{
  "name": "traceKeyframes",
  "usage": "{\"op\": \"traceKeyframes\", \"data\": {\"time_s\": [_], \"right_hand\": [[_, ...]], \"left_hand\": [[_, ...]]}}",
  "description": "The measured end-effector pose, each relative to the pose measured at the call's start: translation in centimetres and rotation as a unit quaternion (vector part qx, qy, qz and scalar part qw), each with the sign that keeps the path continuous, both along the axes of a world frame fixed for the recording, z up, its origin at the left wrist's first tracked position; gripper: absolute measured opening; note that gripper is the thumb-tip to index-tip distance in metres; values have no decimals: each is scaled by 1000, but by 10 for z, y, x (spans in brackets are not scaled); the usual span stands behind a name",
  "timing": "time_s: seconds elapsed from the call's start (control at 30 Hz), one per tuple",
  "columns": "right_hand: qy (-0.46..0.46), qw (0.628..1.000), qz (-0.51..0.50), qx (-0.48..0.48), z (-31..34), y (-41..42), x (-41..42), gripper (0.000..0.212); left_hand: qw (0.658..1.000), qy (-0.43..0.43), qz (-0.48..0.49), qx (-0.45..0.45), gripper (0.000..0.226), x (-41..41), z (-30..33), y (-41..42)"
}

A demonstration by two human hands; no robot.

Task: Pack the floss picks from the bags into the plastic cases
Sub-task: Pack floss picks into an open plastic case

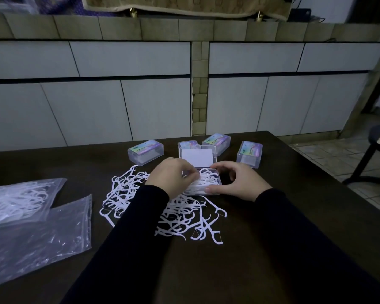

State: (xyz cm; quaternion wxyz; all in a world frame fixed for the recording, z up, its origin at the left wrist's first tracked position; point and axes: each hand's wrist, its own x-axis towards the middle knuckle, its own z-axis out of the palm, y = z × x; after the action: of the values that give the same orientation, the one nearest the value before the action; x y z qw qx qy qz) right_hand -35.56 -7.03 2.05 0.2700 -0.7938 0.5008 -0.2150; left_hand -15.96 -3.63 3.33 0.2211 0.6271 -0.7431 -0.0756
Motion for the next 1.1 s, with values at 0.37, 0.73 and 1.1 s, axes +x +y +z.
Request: {"op": "traceKeyframes", "data": {"time_s": [0.37,0.73,1.1], "right_hand": [[105,985,39,-132,17,54,10,49],[211,943,70,-247,1,70,44,54],[230,946,27,-228,1,68,57,28]], "left_hand": [[989,65,-17,134,43,26,30,46],[988,2,46,146,32,48,9,47],[993,19,34,111,13,48,9,47]]}}
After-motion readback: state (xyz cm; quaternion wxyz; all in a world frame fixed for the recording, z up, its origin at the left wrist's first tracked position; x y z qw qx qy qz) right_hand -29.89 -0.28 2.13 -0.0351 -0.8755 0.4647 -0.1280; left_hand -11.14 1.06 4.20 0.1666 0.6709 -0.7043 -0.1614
